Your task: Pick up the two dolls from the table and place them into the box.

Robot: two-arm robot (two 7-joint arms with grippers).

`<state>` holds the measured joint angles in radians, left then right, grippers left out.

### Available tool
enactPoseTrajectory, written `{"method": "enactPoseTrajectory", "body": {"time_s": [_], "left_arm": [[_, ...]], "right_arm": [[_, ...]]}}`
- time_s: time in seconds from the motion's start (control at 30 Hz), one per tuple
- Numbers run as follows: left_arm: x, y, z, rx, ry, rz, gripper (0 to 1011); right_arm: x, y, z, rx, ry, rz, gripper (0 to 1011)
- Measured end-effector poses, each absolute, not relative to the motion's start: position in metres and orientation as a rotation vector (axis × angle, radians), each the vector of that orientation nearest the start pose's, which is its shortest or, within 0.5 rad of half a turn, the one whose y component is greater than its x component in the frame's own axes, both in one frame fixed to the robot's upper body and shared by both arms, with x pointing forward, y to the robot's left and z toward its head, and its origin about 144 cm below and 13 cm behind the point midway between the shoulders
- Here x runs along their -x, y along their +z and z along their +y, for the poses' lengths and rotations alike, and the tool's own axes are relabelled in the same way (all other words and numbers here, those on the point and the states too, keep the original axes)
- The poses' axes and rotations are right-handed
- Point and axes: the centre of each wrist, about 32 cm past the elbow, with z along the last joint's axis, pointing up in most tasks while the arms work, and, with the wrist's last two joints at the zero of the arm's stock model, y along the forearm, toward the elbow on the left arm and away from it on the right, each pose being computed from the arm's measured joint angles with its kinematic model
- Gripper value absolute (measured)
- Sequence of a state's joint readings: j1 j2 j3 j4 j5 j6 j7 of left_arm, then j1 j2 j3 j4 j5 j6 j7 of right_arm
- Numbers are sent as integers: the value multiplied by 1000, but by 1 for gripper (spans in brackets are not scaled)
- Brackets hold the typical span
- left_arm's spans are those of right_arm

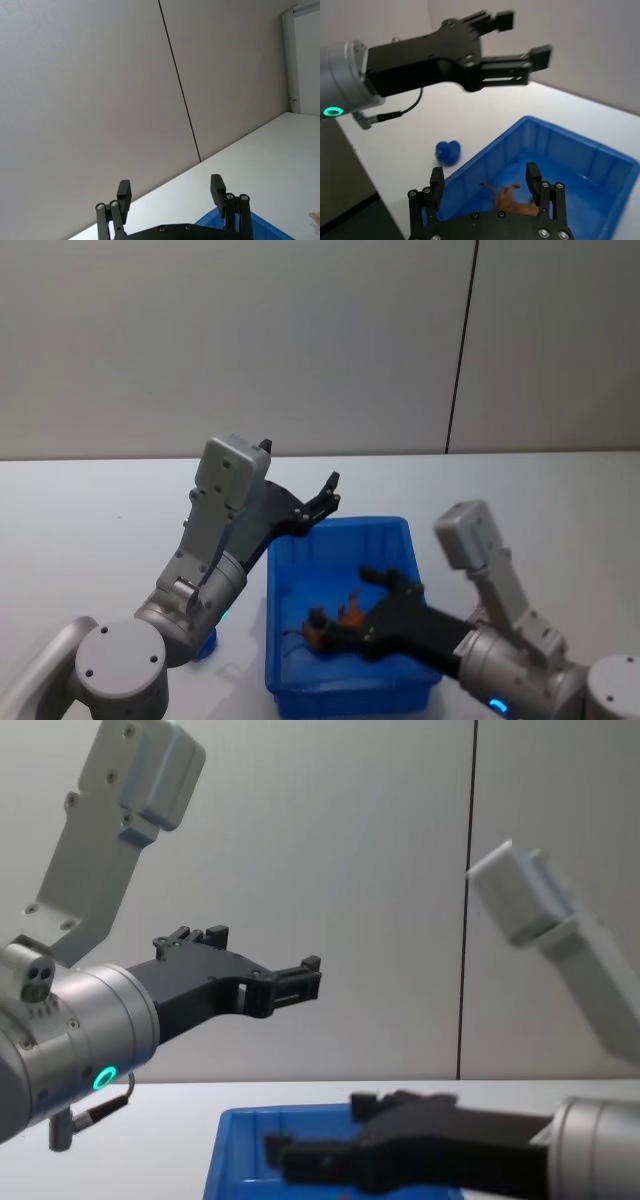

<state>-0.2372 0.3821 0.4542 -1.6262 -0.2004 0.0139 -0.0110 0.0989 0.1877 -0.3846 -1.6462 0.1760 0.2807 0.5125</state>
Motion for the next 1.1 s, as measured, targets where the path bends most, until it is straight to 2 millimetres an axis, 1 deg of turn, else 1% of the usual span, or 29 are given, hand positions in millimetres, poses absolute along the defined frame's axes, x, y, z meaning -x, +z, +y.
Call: {"method": "enactPoseTrajectory", "body": {"time_s": [0.2,0.33,0.43,0.5,0.63,0.77,0.8,0.87,0.93,1.1], "left_arm": [[-492,1204,198,-61,1124,-268,1004],[-492,1204,198,-61,1124,-268,1004],[-492,1204,198,-61,1124,-268,1004],[-492,1204,198,-61,1124,-268,1004],[-492,1204,198,-61,1124,-268,1004],[-492,1204,198,-61,1124,-268,1004],[-492,1204,198,-61,1124,-268,1004],[-492,1204,198,-61,1124,-268,1004],[-492,1204,198,-61,1124,-268,1004],[-492,1204,198,-61,1124,-268,1004]], "right_arm": [[-467,1184,-176,103,-732,78,1001],[-470,1192,-197,61,-792,43,1001],[-470,1196,-210,45,-823,29,1001],[-469,1199,-222,28,-853,22,1001],[-464,1203,-248,16,-905,22,1001],[-459,1206,-262,15,-932,34,1001],[-456,1207,-269,17,-942,43,1001],[-453,1208,-274,19,-950,55,1001],[-447,1209,-285,30,-961,78,1001],[-437,1211,-296,54,-967,120,1001]]}}
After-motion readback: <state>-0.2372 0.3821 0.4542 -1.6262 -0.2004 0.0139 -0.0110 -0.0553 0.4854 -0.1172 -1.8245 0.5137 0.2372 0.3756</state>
